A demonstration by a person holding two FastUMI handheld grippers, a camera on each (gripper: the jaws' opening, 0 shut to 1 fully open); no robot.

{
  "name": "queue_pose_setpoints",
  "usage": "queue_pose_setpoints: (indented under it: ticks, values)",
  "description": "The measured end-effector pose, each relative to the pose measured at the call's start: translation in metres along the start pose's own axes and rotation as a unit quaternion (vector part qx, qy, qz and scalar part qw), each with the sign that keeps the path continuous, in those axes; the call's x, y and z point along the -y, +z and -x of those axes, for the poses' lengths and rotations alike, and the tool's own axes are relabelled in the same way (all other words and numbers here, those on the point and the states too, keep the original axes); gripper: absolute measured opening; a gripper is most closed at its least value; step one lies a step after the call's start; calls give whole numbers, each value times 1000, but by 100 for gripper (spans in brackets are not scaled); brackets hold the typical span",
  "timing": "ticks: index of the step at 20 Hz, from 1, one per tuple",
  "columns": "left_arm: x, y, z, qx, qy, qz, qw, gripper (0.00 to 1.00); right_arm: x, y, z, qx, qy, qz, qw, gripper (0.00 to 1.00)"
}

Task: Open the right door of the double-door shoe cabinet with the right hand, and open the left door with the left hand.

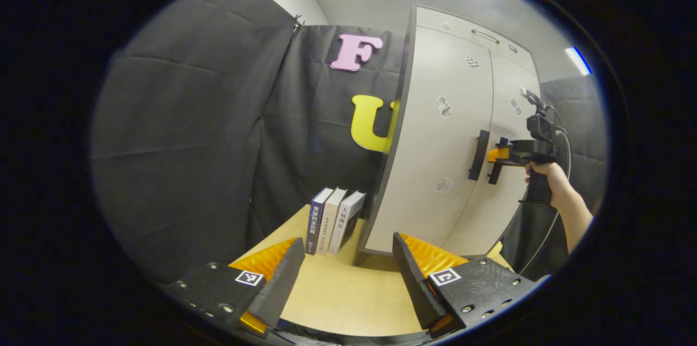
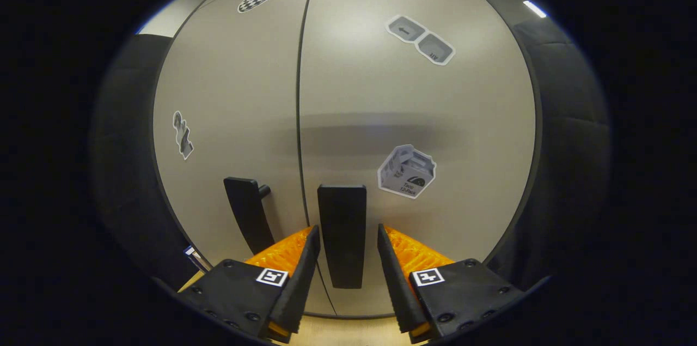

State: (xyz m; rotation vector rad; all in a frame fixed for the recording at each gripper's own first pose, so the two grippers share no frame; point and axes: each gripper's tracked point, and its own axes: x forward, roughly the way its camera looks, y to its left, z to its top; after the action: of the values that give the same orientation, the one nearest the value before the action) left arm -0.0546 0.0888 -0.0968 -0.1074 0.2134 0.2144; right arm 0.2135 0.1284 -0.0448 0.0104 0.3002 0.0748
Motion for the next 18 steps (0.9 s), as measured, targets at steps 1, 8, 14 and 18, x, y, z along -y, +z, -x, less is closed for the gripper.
queue_pose_setpoints:
  ticks: [1,8,14,18]
  values:
    - [0,-1,0,-2,-1,-1,1000,94,1,-1,1,-5,-2,-6,1000,57]
    - [4,-3,3,-10,-18,-8,1000,94,-2,0,0,11,10,-16,1000,28]
    - [16,-11,11,-16,-30,2,999,92,-3,-2,3,19,33,-6,999,6]
    - [14,-13,20,-16,-25,9,1000,92,-3,-2,8,24,41,-1,999,5]
